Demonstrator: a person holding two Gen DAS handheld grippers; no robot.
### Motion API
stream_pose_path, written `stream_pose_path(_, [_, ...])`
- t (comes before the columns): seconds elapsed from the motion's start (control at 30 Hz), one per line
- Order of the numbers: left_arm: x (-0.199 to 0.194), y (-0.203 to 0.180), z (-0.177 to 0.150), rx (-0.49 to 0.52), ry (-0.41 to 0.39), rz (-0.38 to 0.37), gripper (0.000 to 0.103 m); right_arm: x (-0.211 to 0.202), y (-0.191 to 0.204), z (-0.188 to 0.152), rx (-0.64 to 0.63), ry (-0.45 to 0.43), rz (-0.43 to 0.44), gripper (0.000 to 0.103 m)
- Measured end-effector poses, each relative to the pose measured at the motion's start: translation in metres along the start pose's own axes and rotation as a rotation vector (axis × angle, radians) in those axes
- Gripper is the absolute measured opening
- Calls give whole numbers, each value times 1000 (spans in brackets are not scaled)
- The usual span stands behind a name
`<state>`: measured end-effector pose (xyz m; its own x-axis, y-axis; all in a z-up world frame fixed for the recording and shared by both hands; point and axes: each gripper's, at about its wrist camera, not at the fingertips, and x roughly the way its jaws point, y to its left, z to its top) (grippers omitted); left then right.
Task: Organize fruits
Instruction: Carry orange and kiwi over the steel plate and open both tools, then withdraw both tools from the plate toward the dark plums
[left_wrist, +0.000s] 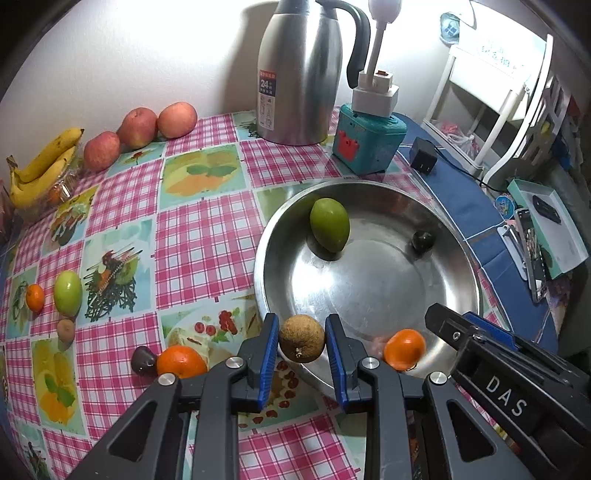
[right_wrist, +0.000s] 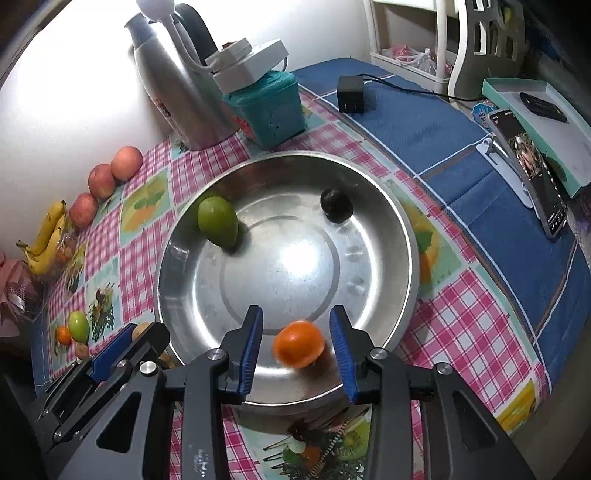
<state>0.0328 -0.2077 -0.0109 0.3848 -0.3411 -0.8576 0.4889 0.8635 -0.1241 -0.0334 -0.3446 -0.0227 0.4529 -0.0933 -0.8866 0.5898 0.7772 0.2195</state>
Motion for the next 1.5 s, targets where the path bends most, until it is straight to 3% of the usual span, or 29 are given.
stream_pose_path(0.33, [-4,2,2,-12,-4,4,46,-6,2,2,-12,-29,3,39])
stream_pose_path(0.4, [-5,4,3,-24,-1,9,57,-6,1,2,-8,-28,8,39])
stream_pose_path(0.67, [-3,27,1,-102,52,116,81,-7,4,2,-22,-27,16,40])
stream_pose_path(0.83, [0,57,-5,-185,111,213,83,-5,8,1,-39,-22,15,40])
stream_pose_path(0.97, [-4,80,-9,-229,121,253,103,-5,13,-1,-61,-21,17,40])
stream_pose_path(1.37, [-33,122,-11,-240,76,373,103,-4,49,-14,-209,-18,14,41])
stream_pose_path(1.5, [-40,136,-13,-278,69,364,103,-5,60,-18,-253,-23,-1,54])
